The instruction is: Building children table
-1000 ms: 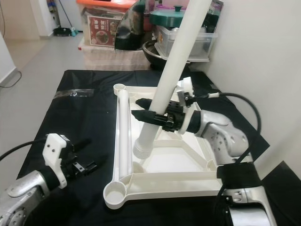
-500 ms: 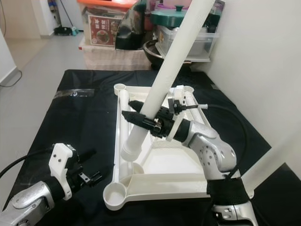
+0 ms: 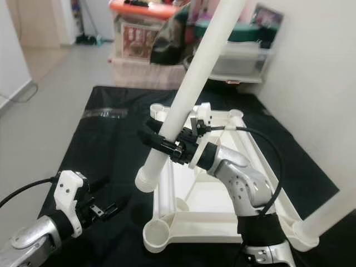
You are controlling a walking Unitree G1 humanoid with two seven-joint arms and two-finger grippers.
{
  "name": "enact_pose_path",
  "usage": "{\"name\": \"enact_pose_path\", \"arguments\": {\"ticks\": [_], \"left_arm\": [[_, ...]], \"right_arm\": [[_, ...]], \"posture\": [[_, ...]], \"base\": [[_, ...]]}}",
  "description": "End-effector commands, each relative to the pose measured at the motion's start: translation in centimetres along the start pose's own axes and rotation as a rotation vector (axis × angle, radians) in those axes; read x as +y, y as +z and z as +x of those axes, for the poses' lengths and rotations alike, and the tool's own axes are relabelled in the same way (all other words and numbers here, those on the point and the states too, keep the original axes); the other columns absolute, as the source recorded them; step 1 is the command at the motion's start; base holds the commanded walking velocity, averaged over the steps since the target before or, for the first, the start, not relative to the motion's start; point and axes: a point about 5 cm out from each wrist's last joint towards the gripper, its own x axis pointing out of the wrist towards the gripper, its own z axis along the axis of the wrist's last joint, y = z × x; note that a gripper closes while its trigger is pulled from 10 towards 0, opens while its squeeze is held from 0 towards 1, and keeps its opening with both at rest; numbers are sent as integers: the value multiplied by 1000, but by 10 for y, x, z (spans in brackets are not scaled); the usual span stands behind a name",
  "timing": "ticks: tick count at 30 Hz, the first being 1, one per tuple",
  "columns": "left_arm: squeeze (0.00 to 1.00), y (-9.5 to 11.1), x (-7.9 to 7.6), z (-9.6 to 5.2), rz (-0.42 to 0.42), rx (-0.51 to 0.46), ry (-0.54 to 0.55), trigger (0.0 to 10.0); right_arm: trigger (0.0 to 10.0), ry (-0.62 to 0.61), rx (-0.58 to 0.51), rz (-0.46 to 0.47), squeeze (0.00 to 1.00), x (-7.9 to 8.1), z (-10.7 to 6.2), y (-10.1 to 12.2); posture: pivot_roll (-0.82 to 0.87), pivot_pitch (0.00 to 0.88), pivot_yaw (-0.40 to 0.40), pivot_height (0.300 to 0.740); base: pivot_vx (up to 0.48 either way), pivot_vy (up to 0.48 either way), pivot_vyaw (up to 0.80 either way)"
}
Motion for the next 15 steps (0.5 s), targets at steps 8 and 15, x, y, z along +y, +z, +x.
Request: {"name": "enact_pose_path", "arguments": {"ticks": [8,15], "left_arm": [[0,-2,-6,4,-18,-6,-14,10000],[0,-1,-5,8,-14,-23,-5,10000]], "right_arm": [[0,-13,0,11,0,5,1,-5],[0,-26,-6,17,0,7,0,-7]], "posture": [[94,0,-97,740],[91,0,-95,740]], "base": [[-81,0,0],[-205,0,0]]}}
